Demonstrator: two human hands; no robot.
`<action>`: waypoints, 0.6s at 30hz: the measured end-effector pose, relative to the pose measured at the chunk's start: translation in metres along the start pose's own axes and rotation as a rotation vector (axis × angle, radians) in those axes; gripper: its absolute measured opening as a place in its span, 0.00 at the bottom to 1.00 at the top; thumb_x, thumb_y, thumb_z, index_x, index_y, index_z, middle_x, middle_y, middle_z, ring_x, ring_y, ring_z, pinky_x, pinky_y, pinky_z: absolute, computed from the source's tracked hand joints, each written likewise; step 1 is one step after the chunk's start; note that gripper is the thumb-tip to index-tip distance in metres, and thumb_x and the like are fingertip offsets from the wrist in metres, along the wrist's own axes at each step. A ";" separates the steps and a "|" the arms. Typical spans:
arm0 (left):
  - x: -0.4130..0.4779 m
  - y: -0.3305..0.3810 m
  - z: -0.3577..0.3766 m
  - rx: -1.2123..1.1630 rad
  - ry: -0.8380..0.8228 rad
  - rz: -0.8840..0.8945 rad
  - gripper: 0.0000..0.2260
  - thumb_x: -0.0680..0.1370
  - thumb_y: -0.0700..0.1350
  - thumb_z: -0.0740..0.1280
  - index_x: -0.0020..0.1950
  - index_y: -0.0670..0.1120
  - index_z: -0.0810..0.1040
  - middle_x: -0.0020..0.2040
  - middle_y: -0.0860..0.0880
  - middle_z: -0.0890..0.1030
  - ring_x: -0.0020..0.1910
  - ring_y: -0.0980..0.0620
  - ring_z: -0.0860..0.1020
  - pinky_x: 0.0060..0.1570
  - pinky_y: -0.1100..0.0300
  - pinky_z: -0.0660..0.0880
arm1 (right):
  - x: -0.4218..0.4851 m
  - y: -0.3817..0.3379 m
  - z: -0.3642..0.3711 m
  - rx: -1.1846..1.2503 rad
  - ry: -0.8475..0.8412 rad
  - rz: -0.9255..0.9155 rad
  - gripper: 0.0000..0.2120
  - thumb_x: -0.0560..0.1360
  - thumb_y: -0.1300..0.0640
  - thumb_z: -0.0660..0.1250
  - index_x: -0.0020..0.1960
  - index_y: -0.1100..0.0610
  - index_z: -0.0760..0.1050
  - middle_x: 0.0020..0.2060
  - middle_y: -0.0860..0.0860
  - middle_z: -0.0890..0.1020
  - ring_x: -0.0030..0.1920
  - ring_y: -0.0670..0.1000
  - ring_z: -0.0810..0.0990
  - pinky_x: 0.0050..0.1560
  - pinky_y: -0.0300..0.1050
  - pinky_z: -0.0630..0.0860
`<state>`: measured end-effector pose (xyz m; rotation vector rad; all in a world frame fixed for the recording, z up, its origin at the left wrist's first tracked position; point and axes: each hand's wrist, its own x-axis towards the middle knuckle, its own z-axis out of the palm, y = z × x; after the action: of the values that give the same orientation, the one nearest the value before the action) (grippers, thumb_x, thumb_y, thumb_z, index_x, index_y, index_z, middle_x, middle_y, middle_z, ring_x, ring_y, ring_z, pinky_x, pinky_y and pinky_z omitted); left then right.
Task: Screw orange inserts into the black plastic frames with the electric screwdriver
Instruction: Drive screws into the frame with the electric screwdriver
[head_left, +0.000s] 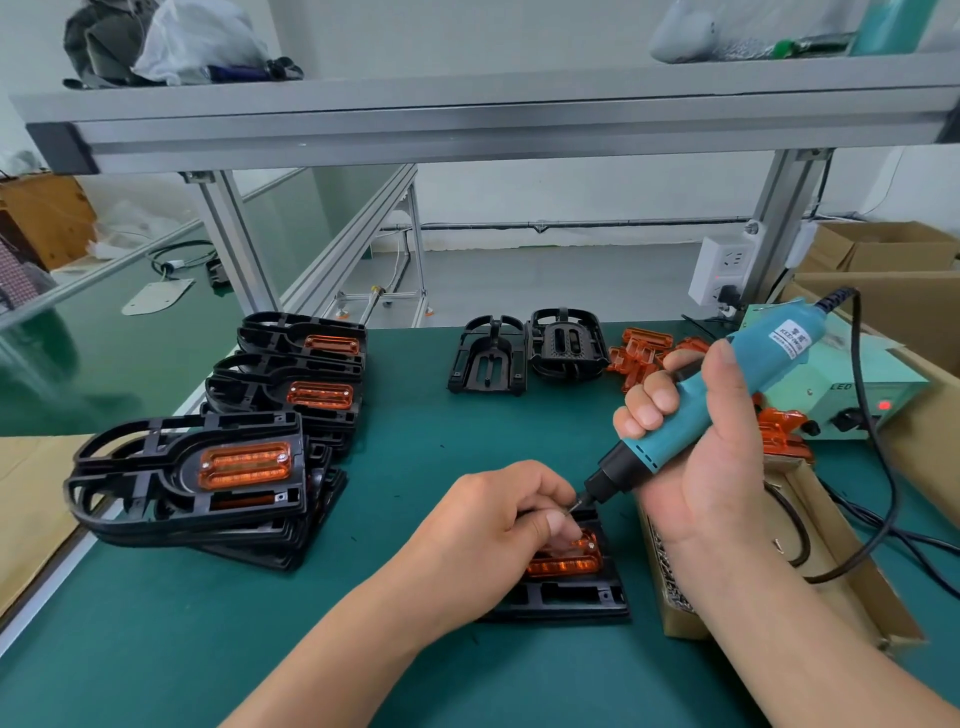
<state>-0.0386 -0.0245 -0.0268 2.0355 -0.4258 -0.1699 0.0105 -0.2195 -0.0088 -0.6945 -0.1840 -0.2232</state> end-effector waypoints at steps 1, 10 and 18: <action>0.000 0.000 0.000 -0.027 -0.006 0.001 0.10 0.84 0.42 0.65 0.57 0.58 0.79 0.50 0.58 0.88 0.52 0.59 0.86 0.55 0.65 0.79 | 0.000 0.000 0.000 0.001 -0.011 -0.001 0.14 0.85 0.44 0.65 0.48 0.54 0.76 0.34 0.49 0.71 0.32 0.48 0.70 0.35 0.41 0.71; -0.001 0.005 -0.002 -0.058 -0.037 -0.005 0.09 0.83 0.39 0.65 0.56 0.53 0.80 0.48 0.55 0.88 0.48 0.56 0.86 0.53 0.65 0.79 | -0.001 -0.002 -0.001 0.021 -0.015 -0.008 0.16 0.84 0.44 0.63 0.47 0.56 0.76 0.33 0.50 0.71 0.32 0.49 0.69 0.35 0.42 0.71; -0.001 0.006 -0.005 0.216 0.056 0.019 0.05 0.82 0.55 0.66 0.48 0.60 0.79 0.46 0.60 0.82 0.45 0.57 0.79 0.49 0.51 0.80 | 0.000 -0.006 0.002 0.030 0.030 -0.029 0.16 0.84 0.44 0.63 0.46 0.55 0.75 0.33 0.49 0.71 0.32 0.48 0.70 0.35 0.42 0.70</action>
<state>-0.0398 -0.0223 -0.0190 2.2413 -0.4444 -0.0564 0.0085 -0.2226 -0.0032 -0.6585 -0.1685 -0.2575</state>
